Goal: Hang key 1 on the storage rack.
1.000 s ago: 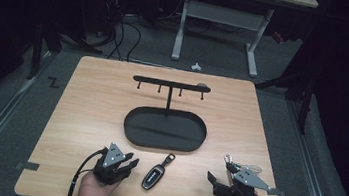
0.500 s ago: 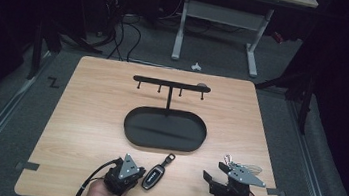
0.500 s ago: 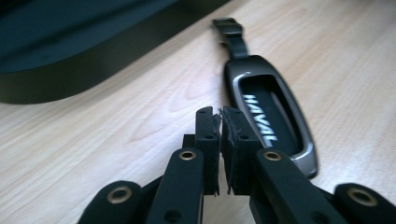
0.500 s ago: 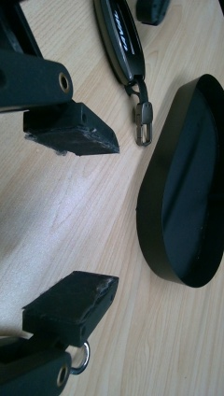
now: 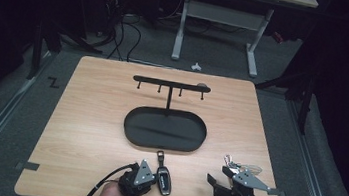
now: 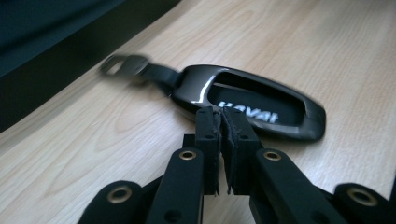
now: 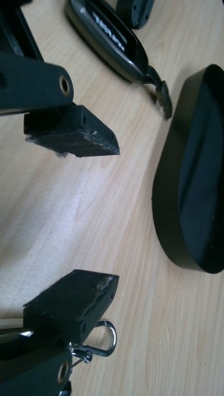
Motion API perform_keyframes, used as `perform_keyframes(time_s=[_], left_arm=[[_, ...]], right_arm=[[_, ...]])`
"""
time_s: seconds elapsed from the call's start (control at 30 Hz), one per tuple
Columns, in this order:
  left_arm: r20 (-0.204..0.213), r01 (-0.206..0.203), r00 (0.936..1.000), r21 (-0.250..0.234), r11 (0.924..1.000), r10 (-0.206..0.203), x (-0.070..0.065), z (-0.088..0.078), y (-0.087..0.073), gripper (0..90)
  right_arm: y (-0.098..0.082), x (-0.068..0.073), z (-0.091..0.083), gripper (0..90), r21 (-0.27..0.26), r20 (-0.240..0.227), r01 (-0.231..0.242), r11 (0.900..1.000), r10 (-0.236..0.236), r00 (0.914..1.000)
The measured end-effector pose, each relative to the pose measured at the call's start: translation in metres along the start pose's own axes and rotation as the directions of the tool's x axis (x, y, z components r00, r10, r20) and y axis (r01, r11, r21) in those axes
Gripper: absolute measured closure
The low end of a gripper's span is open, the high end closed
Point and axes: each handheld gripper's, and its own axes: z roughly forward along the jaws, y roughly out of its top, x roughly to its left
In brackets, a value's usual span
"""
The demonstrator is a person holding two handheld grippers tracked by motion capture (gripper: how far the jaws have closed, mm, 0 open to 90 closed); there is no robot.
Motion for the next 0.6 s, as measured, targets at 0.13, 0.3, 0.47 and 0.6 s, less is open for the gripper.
perform_keyframes(time_s=[0.13, 0.3, 0.47, 0.6], left_arm=[[0.021, -0.022, 0.9995, -0.01, 0.9997, 0.023, -0.005, 0.004, 0.003, 83.2], [-0.003, -0.012, 0.9999, -0.034, 0.9993, 0.012, 0.0, 0.0, 0.003, 79.0], [-0.082, 0.041, 0.9955, -0.082, 0.9958, -0.048, 0.024, -0.021, -0.005, 68.8], [-0.15, 0.086, 0.9833, -0.112, 0.9899, -0.103, 0.045, -0.038, -0.017, 57.7]], right_arm=[[-0.005, 0.002, -0.002, 34.9, 0.02, -0.013, 0.006, 1.0, -0.006, 0.9999], [-0.005, 0.008, 0.002, 37.4, 0.036, -0.036, 0.022, 0.999, -0.021, 0.9991], [-0.001, 0.017, 0.009, 39.9, 0.039, -0.071, 0.05, 0.998, -0.047, 0.9964], [0.004, 0.026, 0.016, 45.3, 0.037, -0.104, 0.077, 0.996, -0.073, 0.9919]])
